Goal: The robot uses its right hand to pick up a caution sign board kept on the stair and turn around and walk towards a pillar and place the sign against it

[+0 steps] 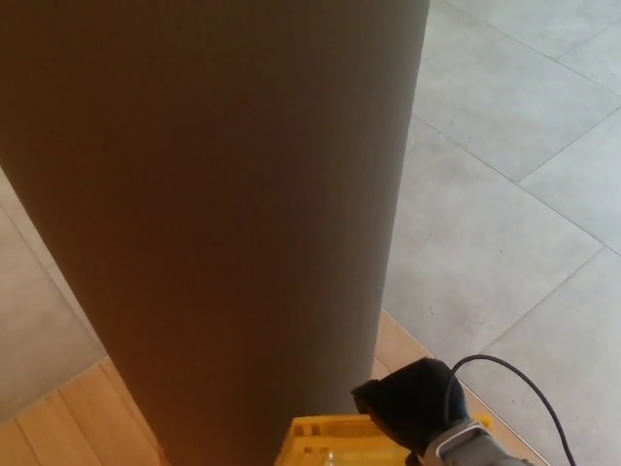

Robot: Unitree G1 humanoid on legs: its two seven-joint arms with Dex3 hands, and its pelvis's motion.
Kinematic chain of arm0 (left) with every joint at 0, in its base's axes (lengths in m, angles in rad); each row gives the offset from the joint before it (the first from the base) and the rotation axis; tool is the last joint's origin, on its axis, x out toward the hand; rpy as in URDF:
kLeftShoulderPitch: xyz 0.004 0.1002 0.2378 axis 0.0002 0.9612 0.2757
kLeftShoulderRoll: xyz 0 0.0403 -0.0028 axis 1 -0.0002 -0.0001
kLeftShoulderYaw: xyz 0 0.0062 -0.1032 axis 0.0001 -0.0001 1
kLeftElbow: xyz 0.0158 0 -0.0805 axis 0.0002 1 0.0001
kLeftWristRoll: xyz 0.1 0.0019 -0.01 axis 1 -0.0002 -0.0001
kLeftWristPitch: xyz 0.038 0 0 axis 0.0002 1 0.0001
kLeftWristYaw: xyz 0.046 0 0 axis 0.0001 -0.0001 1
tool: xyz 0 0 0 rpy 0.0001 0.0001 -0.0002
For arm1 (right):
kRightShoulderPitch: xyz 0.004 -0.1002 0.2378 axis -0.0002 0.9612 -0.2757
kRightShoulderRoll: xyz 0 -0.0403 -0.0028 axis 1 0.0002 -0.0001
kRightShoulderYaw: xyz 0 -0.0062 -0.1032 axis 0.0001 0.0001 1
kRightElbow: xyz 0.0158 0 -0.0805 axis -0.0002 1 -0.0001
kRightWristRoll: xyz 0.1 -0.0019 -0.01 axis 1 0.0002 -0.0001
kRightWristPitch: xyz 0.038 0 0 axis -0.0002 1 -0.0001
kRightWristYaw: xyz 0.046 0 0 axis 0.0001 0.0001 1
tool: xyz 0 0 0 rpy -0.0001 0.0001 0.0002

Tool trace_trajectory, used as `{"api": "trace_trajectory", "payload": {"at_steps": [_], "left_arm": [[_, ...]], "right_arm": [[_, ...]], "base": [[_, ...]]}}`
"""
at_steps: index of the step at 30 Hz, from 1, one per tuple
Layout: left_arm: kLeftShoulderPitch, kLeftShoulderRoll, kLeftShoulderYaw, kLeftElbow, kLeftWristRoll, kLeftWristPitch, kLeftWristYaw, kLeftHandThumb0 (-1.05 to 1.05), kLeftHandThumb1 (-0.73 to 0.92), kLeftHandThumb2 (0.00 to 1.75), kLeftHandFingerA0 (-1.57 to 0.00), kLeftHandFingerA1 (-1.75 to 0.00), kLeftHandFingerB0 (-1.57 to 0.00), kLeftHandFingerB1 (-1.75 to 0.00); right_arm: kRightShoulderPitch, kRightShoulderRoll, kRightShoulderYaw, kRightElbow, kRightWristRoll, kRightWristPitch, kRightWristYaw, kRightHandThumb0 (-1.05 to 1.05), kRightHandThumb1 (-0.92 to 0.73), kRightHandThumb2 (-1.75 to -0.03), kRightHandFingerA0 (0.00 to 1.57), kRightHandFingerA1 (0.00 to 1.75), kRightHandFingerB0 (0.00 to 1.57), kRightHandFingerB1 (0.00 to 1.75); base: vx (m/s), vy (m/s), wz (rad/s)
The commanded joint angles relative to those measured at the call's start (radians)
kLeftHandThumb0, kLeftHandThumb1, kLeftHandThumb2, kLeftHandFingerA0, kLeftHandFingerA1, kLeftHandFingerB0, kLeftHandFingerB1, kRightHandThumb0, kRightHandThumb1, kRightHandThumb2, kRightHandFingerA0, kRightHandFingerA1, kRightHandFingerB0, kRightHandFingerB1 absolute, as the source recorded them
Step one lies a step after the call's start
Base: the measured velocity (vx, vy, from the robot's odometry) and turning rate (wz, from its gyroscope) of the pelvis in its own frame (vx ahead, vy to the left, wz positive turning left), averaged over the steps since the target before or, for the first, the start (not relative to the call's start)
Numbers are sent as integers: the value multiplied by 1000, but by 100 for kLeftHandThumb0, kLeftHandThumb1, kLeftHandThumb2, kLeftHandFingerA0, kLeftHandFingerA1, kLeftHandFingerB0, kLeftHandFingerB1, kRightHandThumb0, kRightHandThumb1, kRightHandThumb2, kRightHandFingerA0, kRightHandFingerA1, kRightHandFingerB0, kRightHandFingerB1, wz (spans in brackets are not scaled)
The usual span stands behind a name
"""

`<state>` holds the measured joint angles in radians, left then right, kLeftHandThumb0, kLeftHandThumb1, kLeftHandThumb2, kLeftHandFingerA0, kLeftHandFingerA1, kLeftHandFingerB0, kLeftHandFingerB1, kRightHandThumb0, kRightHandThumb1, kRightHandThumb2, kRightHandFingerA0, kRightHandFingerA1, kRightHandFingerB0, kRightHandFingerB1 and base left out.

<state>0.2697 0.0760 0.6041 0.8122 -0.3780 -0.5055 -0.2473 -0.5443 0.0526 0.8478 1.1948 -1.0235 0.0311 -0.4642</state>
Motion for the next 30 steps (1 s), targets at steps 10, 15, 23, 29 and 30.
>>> {"api": "trace_trajectory", "payload": {"at_steps": [10, 15, 23, 29, 30], "left_arm": [[16, -23, -5, -78, -40, 2, -16, -45, 30, 73, -124, -86, -103, -74], [17, -29, -9, -116, -43, 4, -16, -47, 31, 72, -125, -88, -105, -74], [39, -40, -29, -159, -40, 6, -18, -48, 24, 84, -120, -98, -100, -85], [47, -27, -21, -162, -60, 10, -33, -49, 23, 84, -121, -100, -99, -87], [48, -29, -21, -164, -62, 10, -35, -51, 23, 86, -121, -102, -99, -88]], "right_arm": [[-49, -27, -4, 9, 28, 110, 213, -21, -47, -67, 90, 175, 69, 77], [-57, -3, 7, 17, 30, 127, 272, -24, -50, -67, 91, 175, 66, 77], [-58, 25, -29, -1, 85, 51, 295, -25, -52, -68, 87, 175, 71, 99], [-47, 2, -60, -25, 124, -85, 294, -26, -55, -76, 77, 150, 80, 84], [-46, -1, -61, -26, 125, -90, 294, -25, -54, -77, 77, 152, 80, 84]], "base": [[0, 0, 0], [0, 0, 0], [0, 0, 0], [0, 0, 0], [0, 0, 0]]}}
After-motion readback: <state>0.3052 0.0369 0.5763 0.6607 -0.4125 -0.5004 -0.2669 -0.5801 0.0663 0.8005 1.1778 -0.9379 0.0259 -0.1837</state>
